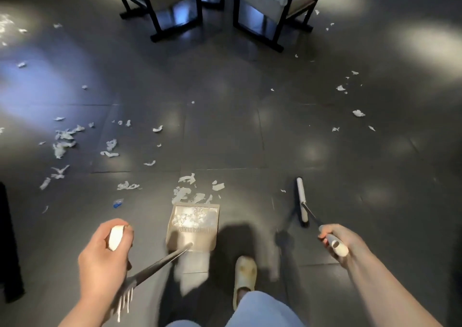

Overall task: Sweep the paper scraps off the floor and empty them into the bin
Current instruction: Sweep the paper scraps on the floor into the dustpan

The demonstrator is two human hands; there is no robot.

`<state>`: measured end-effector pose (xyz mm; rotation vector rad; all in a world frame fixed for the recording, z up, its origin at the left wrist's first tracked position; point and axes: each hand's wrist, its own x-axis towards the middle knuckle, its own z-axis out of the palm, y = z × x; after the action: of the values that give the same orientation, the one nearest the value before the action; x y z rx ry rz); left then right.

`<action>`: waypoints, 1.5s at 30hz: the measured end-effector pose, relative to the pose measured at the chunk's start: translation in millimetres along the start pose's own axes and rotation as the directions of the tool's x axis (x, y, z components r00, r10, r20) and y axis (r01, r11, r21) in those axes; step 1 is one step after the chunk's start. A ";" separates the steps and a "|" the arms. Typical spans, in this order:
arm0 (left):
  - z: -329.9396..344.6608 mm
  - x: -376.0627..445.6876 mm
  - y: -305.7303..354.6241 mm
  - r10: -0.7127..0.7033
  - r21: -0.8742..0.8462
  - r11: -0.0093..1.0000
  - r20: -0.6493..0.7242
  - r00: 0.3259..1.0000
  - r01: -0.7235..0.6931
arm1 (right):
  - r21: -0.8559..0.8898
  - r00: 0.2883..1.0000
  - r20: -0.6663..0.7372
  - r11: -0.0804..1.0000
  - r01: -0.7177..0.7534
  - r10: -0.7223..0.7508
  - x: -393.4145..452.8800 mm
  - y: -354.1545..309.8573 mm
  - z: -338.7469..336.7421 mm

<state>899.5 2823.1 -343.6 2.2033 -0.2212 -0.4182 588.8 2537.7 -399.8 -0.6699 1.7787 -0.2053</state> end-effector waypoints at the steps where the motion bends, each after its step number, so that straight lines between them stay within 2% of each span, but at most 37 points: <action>1: 5.1 1.1 5.2 -0.005 0.008 1.000 -0.017 1.000 0.005 | -0.025 1.000 0.026 1.000 -0.008 0.009 7.0 -8.3 5.9; 5: 18.9 0.9 20.4 -0.049 0.022 0.998 -0.096 0.994 0.052 | -0.186 0.990 0.143 0.983 0.010 0.017 6.7 -20.3 47.5; 10: 12.5 -9.0 27.9 -0.174 -0.039 0.985 -0.263 0.949 0.170 | -0.281 0.920 0.374 0.960 -0.010 0.119 -0.9 -34.2 96.6; 14: 4.5 -20.5 35.1 -0.248 -0.125 0.968 -0.318 0.915 0.219 | -0.331 0.866 0.487 0.942 0.062 0.114 -2.4 -63.3 116.7; 19: 0.2 -24.6 33.4 -0.186 -0.085 0.982 -0.361 0.914 0.166 | -0.406 0.831 0.556 0.879 0.249 0.021 -15.7 -72.6 131.6; 25: -11.5 -32.9 19.2 -0.221 -0.134 0.974 -0.405 0.887 0.181 | -0.518 0.865 0.491 0.764 0.385 -0.103 -18.5 -55.2 166.6; 31: -43.4 -23.8 -10.5 -0.260 -0.141 0.965 -0.450 0.854 0.220 | -0.607 0.875 0.485 0.714 0.349 -0.015 -46.7 -47.3 209.7; 35: -63.2 -8.7 -28.9 -0.286 -0.160 0.957 -0.411 0.866 0.240 | -0.538 0.881 0.472 0.796 0.277 0.012 -76.7 -52.5 213.6; 40: -95.0 26.3 -51.7 -0.268 -0.152 0.962 -0.356 0.895 0.227 | -0.402 0.914 0.402 0.887 0.226 -0.051 -98.1 -45.0 197.4; 45: -120.4 68.3 -73.8 -0.216 -0.162 0.971 -0.285 0.934 0.176 | -0.320 0.970 0.240 0.940 0.116 -0.038 -115.1 2.1 212.5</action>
<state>1008.6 2935.7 -347.5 2.1289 0.1900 -0.1929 804.7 2643.0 -373.4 -0.9668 1.5763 0.1219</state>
